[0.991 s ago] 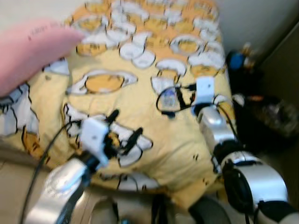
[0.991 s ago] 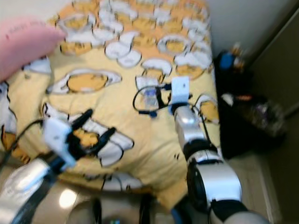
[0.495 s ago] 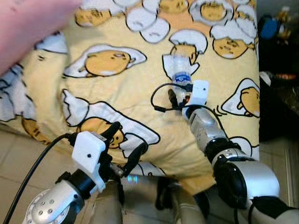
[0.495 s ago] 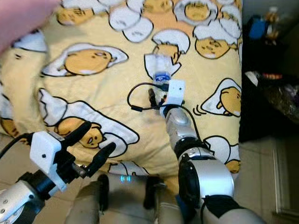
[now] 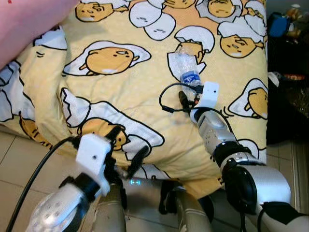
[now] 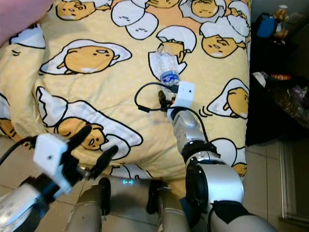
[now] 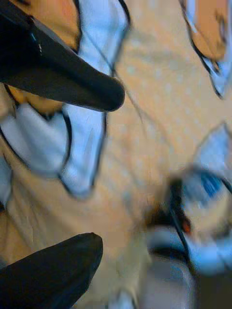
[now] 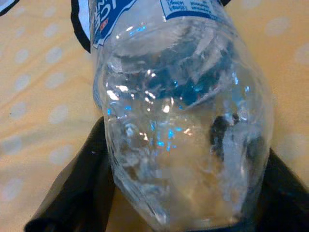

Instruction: Clean up the room

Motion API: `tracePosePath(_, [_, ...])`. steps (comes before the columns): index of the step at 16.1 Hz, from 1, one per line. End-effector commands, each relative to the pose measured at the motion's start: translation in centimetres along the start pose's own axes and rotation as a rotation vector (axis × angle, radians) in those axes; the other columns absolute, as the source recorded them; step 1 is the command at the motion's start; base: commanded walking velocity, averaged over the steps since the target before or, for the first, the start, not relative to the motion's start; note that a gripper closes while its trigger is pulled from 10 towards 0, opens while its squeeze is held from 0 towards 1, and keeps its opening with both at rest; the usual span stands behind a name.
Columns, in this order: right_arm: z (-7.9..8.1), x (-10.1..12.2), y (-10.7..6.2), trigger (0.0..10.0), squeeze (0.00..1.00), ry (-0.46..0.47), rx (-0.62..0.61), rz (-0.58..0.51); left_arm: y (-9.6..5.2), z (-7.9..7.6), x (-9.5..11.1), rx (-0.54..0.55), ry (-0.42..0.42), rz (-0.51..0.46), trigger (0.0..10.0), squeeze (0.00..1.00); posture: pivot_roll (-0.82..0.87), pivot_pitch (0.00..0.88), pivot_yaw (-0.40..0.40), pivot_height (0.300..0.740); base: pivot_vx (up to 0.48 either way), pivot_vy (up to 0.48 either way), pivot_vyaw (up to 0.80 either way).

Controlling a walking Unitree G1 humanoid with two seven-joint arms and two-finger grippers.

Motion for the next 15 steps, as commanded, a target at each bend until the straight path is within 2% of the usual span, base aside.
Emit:
tracePosePath(1, [-1.6,-2.7,-0.7,0.0,0.00,0.022,-0.043,0.088,0.2,0.4,-1.5,0.037,0.008,0.050,10.0,0.00,0.25,0.345,-0.112,0.740,0.000,0.000,0.00])
tracePosePath(2, [-1.7,-2.8,-0.8,0.0,0.00,0.017,-0.044,0.092,0.5,0.4,-1.8,0.036,0.008,0.053,10.0,0.00,0.22,0.336,-0.104,0.740,0.000,0.000,0.00])
tracePosePath(4, [-3.3,-4.3,-1.4,0.0,0.01,0.069,-0.093,0.139,2.3,-0.9,-2.8,-0.011,-0.045,0.054,10.0,0.00,0.12,0.301,-0.096,0.740,0.000,0.000,0.00])
tracePosePath(5, [-3.6,-4.4,-1.5,0.0,0.05,0.071,-0.102,0.138,3.2,-1.4,-3.2,-0.024,-0.058,0.050,10.0,0.00,0.10,0.280,-0.095,0.740,0.000,0.000,0.00])
tracePosePath(6, [-3.7,-4.3,-1.5,0.0,0.05,0.061,-0.096,0.133,3.7,-1.5,-3.4,-0.028,-0.064,0.046,10.0,0.00,0.09,0.258,-0.092,0.740,0.000,0.000,0.00])
tracePosePath(8, [-4.1,-2.2,-1.2,0.0,0.06,-0.033,-0.088,0.059,5.8,-1.0,-4.3,-0.016,-0.038,0.034,10.0,0.00,0.04,0.163,-0.078,0.740,0.000,0.000,0.00])
tracePosePath(11, [-3.9,4.4,-1.3,0.0,0.05,-0.225,-0.050,-0.212,8.6,0.6,-4.3,0.019,-0.001,-0.002,10.0,0.00,-0.02,0.010,-0.042,0.740,0.000,0.000,0.00])
tracePosePath(12, [-4.0,4.8,-1.4,0.0,0.05,-0.251,-0.050,-0.233,9.0,0.8,-4.3,0.026,0.000,-0.008,10.0,0.00,-0.03,0.000,-0.039,0.740,0.000,0.000,0.00])
tracePosePath(13, [-4.9,5.5,-1.9,0.0,0.04,-0.264,-0.075,-0.272,9.7,1.1,-4.3,0.031,0.003,-0.018,10.0,0.00,-0.05,0.000,-0.023,0.740,0.000,0.000,0.00])
tracePosePath(14, [-6.6,6.7,-2.9,0.0,0.04,-0.274,-0.130,-0.341,10.3,1.6,-4.3,0.046,0.004,-0.027,10.0,0.00,-0.07,0.000,-0.010,0.740,0.000,0.000,0.00])
tracePosePath(15, [-9.0,8.0,-5.1,0.0,0.03,-0.283,-0.229,-0.443,10.9,2.1,-4.0,0.060,0.006,-0.045,10.0,0.00,-0.09,0.000,0.008,0.740,0.000,0.000,0.00])
Point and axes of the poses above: a point about 5 cm out from each wrist's last joint towards the gripper, its own y axis pointing out of the wrist towards the gripper, its own x axis along the axis of the wrist's last joint, z = x × y, the point moved 6 cm from there along y, pointing out of the wrist towards the gripper, and after that the axes turned 1 degree about y, right-handed, at the moved point
